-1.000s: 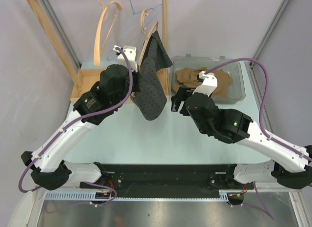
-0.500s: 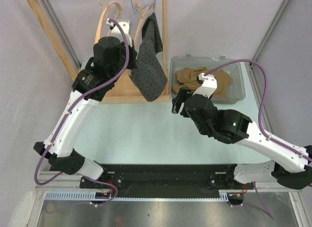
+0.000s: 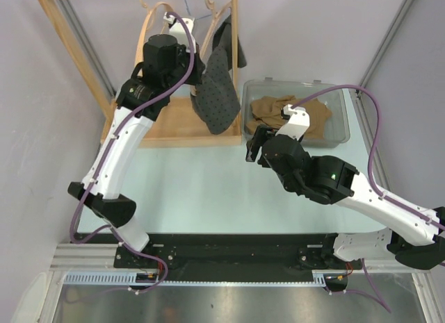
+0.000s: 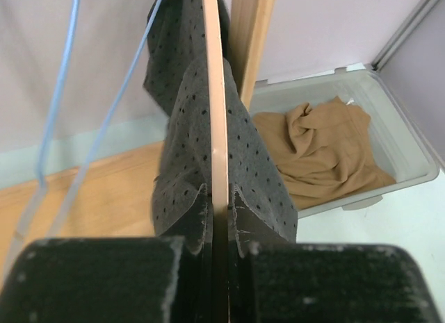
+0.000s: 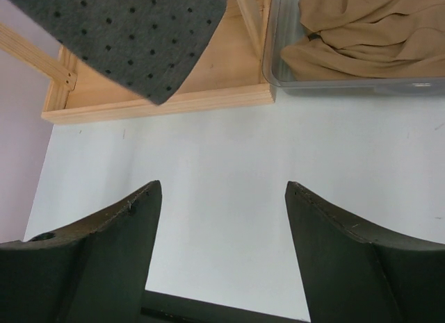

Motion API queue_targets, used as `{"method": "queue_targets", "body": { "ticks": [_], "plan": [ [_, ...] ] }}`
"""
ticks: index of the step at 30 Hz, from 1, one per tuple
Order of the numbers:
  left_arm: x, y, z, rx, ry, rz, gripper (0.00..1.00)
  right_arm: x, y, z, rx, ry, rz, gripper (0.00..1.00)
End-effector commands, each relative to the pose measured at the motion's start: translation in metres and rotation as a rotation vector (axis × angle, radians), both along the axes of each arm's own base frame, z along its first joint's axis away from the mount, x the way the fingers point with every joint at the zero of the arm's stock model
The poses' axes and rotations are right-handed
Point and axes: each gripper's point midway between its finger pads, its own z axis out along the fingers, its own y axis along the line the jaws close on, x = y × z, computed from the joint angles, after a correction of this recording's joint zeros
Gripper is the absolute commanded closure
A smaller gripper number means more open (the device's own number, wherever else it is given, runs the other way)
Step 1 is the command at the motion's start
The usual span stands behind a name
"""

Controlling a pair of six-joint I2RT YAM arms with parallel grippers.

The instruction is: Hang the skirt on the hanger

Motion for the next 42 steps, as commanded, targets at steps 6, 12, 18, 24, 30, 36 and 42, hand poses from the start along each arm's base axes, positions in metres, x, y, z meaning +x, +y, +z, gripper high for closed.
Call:
{"method": "queue_targets", "body": {
  "ticks": [6, 12, 18, 24, 30, 36, 42],
  "plan": [
    [0.023, -0.017, 0.053, -0.158, -0.132, -0.028, 1.0, 0.002, -0.004, -0.001, 0.027, 0.005, -0.037, 0.24],
    [0.035, -0.015, 0.036, -0.15, -0.088, -0.006, 1.0, 0.003, -0.01, -0.004, 0.018, 0.009, -0.062, 0.23],
    [0.025, -0.008, 0.033, -0.152, -0.075, 0.007, 0.38, 0.009, -0.019, -0.01, 0.011, 0.032, -0.091, 0.14],
    [-0.013, -0.001, 0.059, -0.152, -0.121, -0.065, 0.0, 0.019, -0.033, -0.014, -0.01, 0.038, -0.137, 0.0],
    [-0.087, 0.008, 0.084, -0.197, -0.194, -0.219, 0.0, 0.049, -0.048, -0.031, -0.032, 0.088, -0.167, 0.0],
    [-0.151, 0.033, 0.05, -0.227, -0.16, -0.247, 0.0, 0.097, -0.051, -0.055, -0.072, 0.12, -0.091, 0.08],
    [-0.185, 0.03, -0.062, -0.277, 0.066, -0.294, 0.0, 0.151, -0.063, -0.094, -0.122, 0.178, -0.057, 0.1]
  ]
}}
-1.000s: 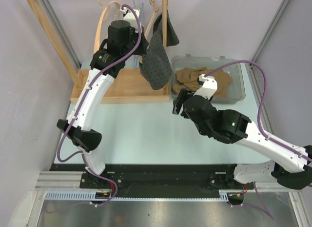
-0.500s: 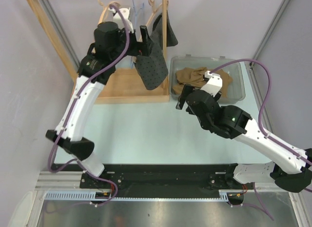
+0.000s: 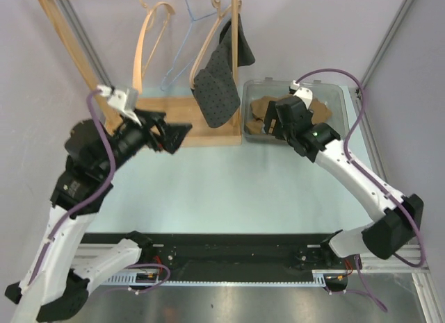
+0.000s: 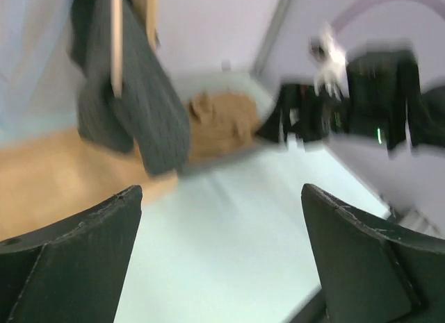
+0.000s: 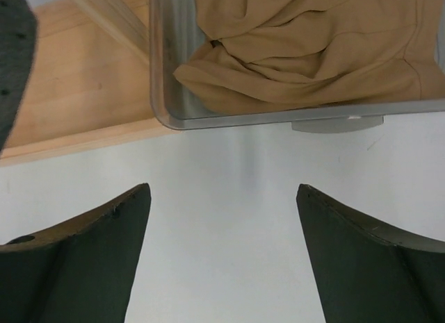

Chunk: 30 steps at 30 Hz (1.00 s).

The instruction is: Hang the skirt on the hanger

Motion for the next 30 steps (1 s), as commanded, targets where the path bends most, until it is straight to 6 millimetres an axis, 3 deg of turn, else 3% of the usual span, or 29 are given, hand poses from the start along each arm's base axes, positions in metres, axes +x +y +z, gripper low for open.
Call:
{"method": "queue_targets", "body": {
  "ticks": [1, 3, 4, 6, 7, 8, 10, 11, 13, 15, 16, 17, 18, 23, 27, 30],
  "plan": [
    [-0.007, -0.016, -0.117, -0.004, 0.276, -0.066, 0.0, 0.042, -0.009, -0.012, 0.013, -0.008, 0.061, 0.1],
    [-0.011, -0.017, -0.141, -0.009, 0.312, -0.075, 0.0, 0.056, -0.015, -0.029, 0.004, 0.023, 0.057, 0.11],
    [-0.015, -0.017, -0.164, -0.002, 0.354, -0.079, 0.0, 0.067, -0.027, -0.033, 0.004, 0.018, 0.031, 0.11],
    [-0.015, -0.017, -0.18, 0.002, 0.373, -0.073, 0.0, 0.082, -0.038, -0.05, -0.006, 0.041, 0.006, 0.11],
    [-0.013, -0.015, -0.198, 0.013, 0.397, -0.055, 0.0, 0.092, -0.042, -0.052, 0.006, 0.026, -0.007, 0.11],
    [-0.01, -0.015, -0.205, 0.015, 0.406, -0.046, 0.0, 0.104, -0.056, -0.067, 0.027, 0.054, -0.034, 0.12],
    [-0.005, -0.016, -0.222, 0.031, 0.436, -0.036, 0.0, 0.121, -0.066, -0.069, 0.099, 0.036, -0.055, 0.14],
    [-0.002, -0.017, -0.226, 0.036, 0.439, -0.031, 0.0, 0.131, -0.084, -0.082, 0.113, 0.054, -0.092, 0.14],
    [0.006, -0.018, -0.243, 0.071, 0.469, -0.022, 0.0, 0.148, -0.105, -0.088, 0.128, 0.04, -0.14, 0.14],
    [0.014, -0.02, -0.254, 0.089, 0.476, -0.015, 0.0, 0.158, -0.117, -0.115, 0.108, 0.094, -0.175, 0.15],
    [0.018, -0.023, -0.263, 0.102, 0.498, -0.015, 0.0, 0.167, -0.124, -0.112, 0.096, 0.087, -0.188, 0.16],
    [0.022, -0.026, -0.265, 0.101, 0.499, -0.02, 0.0, 0.171, -0.137, -0.117, 0.064, 0.097, -0.229, 0.16],
    [0.025, -0.029, -0.267, 0.102, 0.505, -0.027, 0.0, 0.171, -0.144, -0.14, 0.029, 0.159, -0.252, 0.17],
    [0.039, -0.051, -0.274, 0.084, 0.528, -0.104, 0.0, 0.182, -0.179, -0.154, -0.048, 0.193, -0.359, 0.18],
    [0.05, -0.061, -0.277, 0.079, 0.544, -0.12, 0.0, 0.179, -0.207, -0.169, -0.073, 0.24, -0.45, 0.19],
    [0.056, -0.064, -0.285, 0.095, 0.569, -0.126, 0.01, 0.174, -0.214, -0.181, -0.084, 0.274, -0.47, 0.2]
  ]
}}
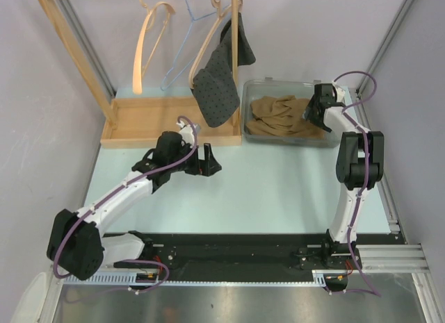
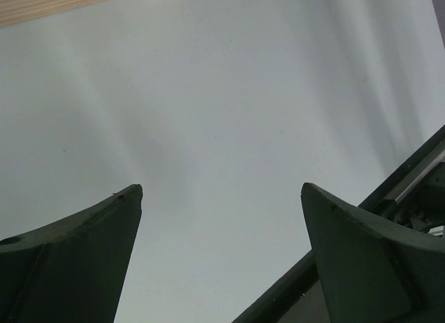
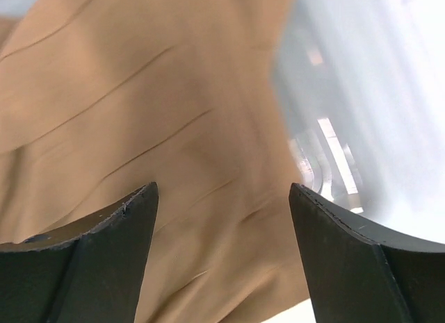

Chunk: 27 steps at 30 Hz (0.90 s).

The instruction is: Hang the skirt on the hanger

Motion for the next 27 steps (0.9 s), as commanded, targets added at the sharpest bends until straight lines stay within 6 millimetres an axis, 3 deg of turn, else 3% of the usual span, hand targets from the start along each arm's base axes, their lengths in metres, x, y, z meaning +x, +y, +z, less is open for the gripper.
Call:
{"method": "queue_targets", "body": {
  "ticks": [1, 8, 11, 14, 17, 18, 21, 24, 26, 27],
  "plan": [
    [0.02, -0.016, 0.025, -0.058, -0.062, -0.03, 0.01, -0.002, -0.039, -0.004, -0.041, 0.029, -0.099, 0.2],
    [0.027, -0.018, 0.02, -0.06, -0.049, -0.018, 0.01, 0.013, -0.025, -0.035, -0.013, 0.101, 0.055, 0.19],
    [0.028, -0.02, 0.017, -0.056, -0.035, -0.022, 0.01, 0.019, -0.022, -0.039, -0.015, 0.113, 0.08, 0.2],
    [0.028, -0.021, 0.018, -0.052, -0.028, -0.025, 0.03, 0.021, -0.022, -0.043, -0.011, 0.122, 0.089, 0.3],
    [0.027, -0.019, 0.018, -0.048, -0.025, -0.017, 0.04, 0.022, -0.024, -0.04, -0.017, 0.117, 0.073, 0.65],
    [0.027, -0.018, 0.019, -0.048, -0.03, -0.012, 0.05, 0.021, -0.024, -0.037, -0.018, 0.118, 0.068, 0.82],
    [0.026, -0.016, 0.023, -0.047, -0.035, -0.005, 0.05, 0.022, -0.025, -0.017, -0.039, 0.084, 0.045, 1.0],
    [0.025, -0.013, 0.027, -0.045, -0.055, -0.001, 0.04, 0.027, -0.023, 0.019, -0.056, 0.015, 0.038, 1.0],
    [0.025, -0.011, 0.029, -0.04, -0.065, 0.006, 0.05, 0.03, -0.024, 0.056, -0.063, -0.056, 0.036, 1.0],
    [0.025, -0.01, 0.033, -0.04, -0.078, 0.013, 0.04, 0.033, -0.007, 0.077, -0.07, -0.096, 0.067, 1.0]
  ]
}}
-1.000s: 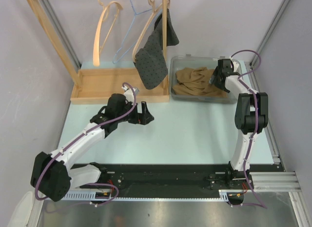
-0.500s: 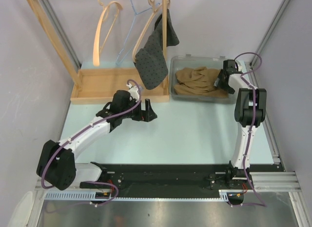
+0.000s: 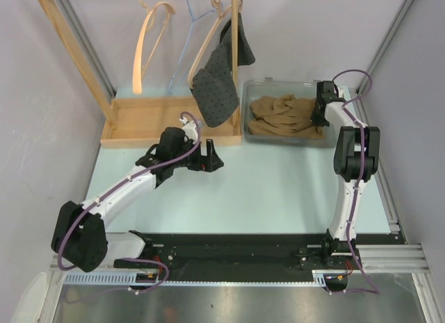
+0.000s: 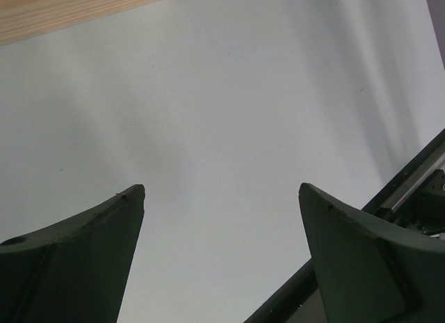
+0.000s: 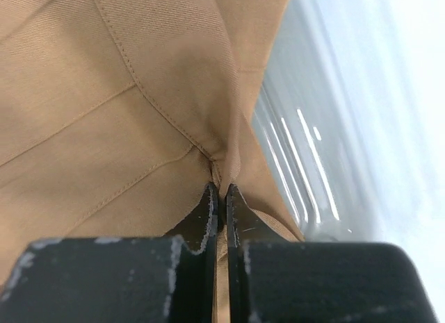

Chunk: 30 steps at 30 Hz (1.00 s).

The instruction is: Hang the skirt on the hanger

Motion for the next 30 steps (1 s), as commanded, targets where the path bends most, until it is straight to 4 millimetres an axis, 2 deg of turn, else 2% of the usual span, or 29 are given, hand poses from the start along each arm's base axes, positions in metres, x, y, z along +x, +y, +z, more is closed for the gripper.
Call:
{"method": "queue_targets", "body": {
  "ticks": [1, 3, 4, 5, 6, 8, 10, 11, 13, 14, 15, 17, 18, 19, 20, 21, 24, 28, 30],
  "plan": [
    [0.009, 0.004, 0.037, -0.029, -0.104, 0.029, 0.04, 0.016, 0.018, 0.138, -0.043, -0.262, 0.028, 1.0],
    [0.009, 0.006, 0.04, -0.026, -0.113, 0.036, 0.04, 0.015, 0.026, 0.176, -0.058, -0.338, 0.055, 1.0],
    [0.009, 0.007, 0.043, -0.024, -0.124, 0.039, 0.04, 0.015, 0.036, 0.201, -0.061, -0.387, 0.075, 1.0],
    [0.008, 0.008, 0.044, -0.025, -0.127, 0.044, 0.04, 0.009, 0.04, 0.231, -0.065, -0.444, 0.085, 1.0],
    [0.008, 0.01, 0.044, -0.019, -0.13, 0.051, 0.04, 0.007, 0.044, 0.248, -0.076, -0.474, 0.1, 1.0],
    [0.007, 0.013, 0.046, -0.016, -0.142, 0.057, 0.04, -0.006, 0.059, 0.295, -0.079, -0.567, 0.129, 1.0],
    [0.005, 0.017, 0.049, -0.006, -0.153, 0.068, 0.04, -0.017, 0.066, 0.329, -0.091, -0.63, 0.146, 1.0],
    [0.005, 0.019, 0.05, -0.002, -0.158, 0.073, 0.04, -0.029, 0.075, 0.352, -0.084, -0.676, 0.163, 1.0],
    [0.004, 0.024, 0.051, 0.015, -0.167, 0.089, 0.04, -0.042, 0.083, 0.377, -0.086, -0.728, 0.189, 1.0],
    [0.002, 0.026, 0.056, 0.013, -0.182, 0.095, 0.04, -0.052, 0.096, 0.391, -0.079, -0.759, 0.217, 1.0],
    [0.001, 0.029, 0.056, 0.02, -0.177, 0.101, 0.04, -0.067, 0.098, 0.412, -0.079, -0.804, 0.228, 1.0],
    [0.0, 0.036, 0.064, 0.031, -0.204, 0.129, 0.04, -0.088, 0.119, 0.438, -0.075, -0.862, 0.289, 1.0],
    [-0.002, 0.039, 0.064, 0.044, -0.202, 0.139, 0.03, -0.107, 0.122, 0.458, -0.072, -0.909, 0.301, 1.0],
    [-0.002, 0.043, 0.066, 0.05, -0.209, 0.152, 0.03, -0.116, 0.127, 0.468, -0.071, -0.933, 0.321, 1.0],
    [-0.002, 0.048, 0.074, 0.055, -0.233, 0.175, 0.03, -0.129, 0.14, 0.48, -0.053, -0.961, 0.354, 1.0],
    [-0.004, 0.053, 0.073, 0.071, -0.23, 0.189, 0.03, -0.145, 0.14, 0.495, -0.047, -0.997, 0.358, 1.0],
    [-0.007, 0.066, 0.084, 0.092, -0.258, 0.237, 0.02, -0.175, 0.153, 0.522, -0.014, -1.058, 0.401, 1.0],
    [-0.012, 0.08, 0.098, 0.101, -0.298, 0.287, 0.01, -0.217, 0.162, 0.552, 0.033, -1.134, 0.457, 1.0],
    [-0.016, 0.086, 0.102, 0.111, -0.305, 0.303, 0.0, -0.231, 0.169, 0.56, 0.059, -1.158, 0.492, 1.0]
  ]
}}
